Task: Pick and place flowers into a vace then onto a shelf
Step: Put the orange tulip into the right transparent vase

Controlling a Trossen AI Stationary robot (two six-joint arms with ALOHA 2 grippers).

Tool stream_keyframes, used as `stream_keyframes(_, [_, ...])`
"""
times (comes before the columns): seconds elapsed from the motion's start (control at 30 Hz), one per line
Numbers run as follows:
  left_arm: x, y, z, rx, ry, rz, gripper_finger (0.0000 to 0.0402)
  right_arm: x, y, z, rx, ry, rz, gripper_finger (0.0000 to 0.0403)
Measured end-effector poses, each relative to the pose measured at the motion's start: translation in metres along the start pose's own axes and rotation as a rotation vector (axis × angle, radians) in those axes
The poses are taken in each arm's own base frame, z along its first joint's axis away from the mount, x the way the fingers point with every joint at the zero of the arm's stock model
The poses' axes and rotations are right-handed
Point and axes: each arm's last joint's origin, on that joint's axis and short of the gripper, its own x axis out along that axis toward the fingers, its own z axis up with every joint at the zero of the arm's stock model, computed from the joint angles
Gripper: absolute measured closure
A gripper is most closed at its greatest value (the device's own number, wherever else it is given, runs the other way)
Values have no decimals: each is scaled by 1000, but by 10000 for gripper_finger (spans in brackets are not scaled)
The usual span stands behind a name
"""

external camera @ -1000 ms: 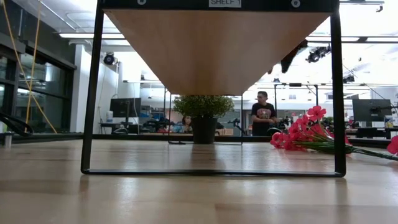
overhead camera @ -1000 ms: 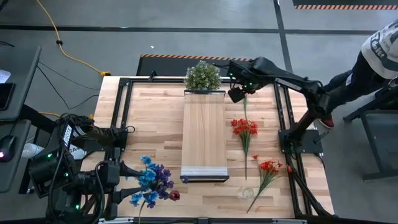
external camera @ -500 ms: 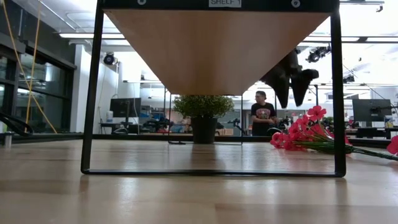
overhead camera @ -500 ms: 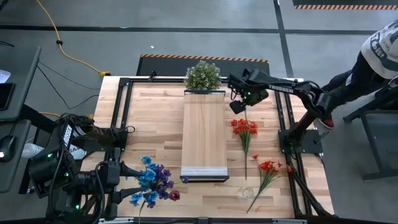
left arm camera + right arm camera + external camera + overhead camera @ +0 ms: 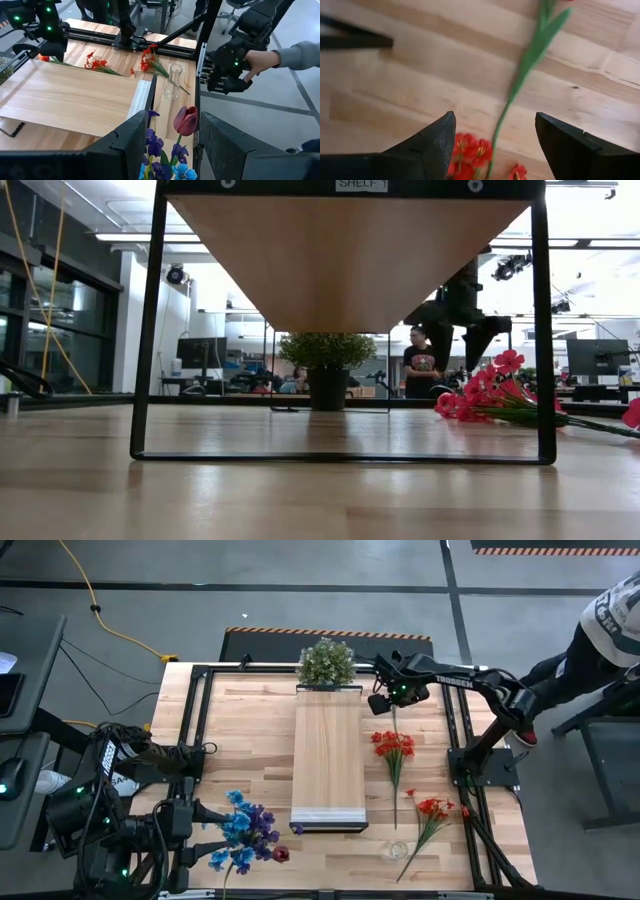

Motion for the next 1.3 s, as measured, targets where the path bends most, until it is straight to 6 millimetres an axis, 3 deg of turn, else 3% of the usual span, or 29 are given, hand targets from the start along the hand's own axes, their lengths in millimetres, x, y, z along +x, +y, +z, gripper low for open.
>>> stream_keyframes(0.33, [0,0,0,0,-2,2,186,2,-7,9,89,-43,7,141])
stream_keyframes(0.7, [0,0,0,-5,-2,2,186,38,-31,-5,186,18,-24,141])
stream_keyframes(1.1, [0,0,0,-5,-2,1,186,46,-28,3,248,-107,38,143])
stream_keyframes(1.3, [0,0,0,-5,-2,2,186,45,-27,7,276,-163,44,172])
